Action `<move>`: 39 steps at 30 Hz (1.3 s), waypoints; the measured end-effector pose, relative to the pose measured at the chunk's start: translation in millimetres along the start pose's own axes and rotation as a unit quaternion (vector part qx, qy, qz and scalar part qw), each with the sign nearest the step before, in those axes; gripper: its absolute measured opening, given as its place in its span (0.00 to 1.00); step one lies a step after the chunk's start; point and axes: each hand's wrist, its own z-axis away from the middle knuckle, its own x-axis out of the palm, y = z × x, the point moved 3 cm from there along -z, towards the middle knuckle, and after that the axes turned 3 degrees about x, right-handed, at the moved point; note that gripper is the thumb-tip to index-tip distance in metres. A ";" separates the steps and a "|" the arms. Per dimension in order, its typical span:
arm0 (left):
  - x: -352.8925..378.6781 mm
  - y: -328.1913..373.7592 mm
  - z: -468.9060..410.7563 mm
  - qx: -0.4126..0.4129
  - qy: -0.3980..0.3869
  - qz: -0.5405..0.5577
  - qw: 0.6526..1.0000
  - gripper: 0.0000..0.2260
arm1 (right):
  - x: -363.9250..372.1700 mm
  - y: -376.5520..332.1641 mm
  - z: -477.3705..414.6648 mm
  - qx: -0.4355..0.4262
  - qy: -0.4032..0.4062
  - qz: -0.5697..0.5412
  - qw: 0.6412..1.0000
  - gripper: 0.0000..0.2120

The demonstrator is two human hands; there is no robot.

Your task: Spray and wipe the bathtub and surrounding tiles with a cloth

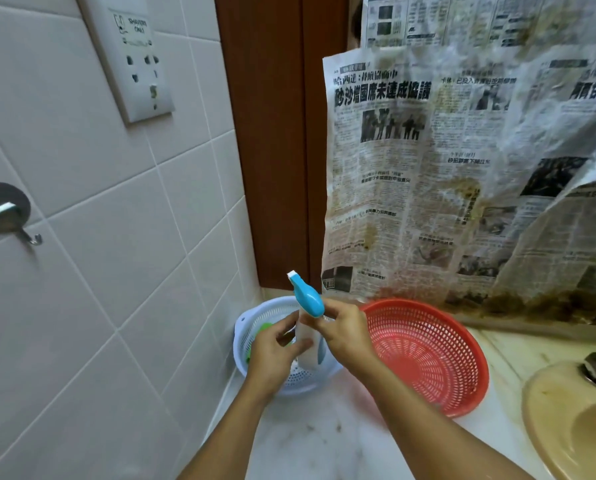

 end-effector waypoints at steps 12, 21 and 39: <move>-4.2 -62.7 -54.2 -0.055 -0.017 -0.028 0.998 0.25 | 35.6 64.5 -44.3 0.093 -0.008 0.007 0.996 0.11; -7.5 -71.1 -68.5 -0.053 -0.020 -0.070 0.996 0.26 | 46.4 81.4 -46.8 0.078 0.007 0.039 0.996 0.13; -27.9 -65.6 -42.0 0.055 -0.026 -0.222 0.973 0.19 | 20.4 68.0 -21.4 0.148 0.080 0.155 0.974 0.04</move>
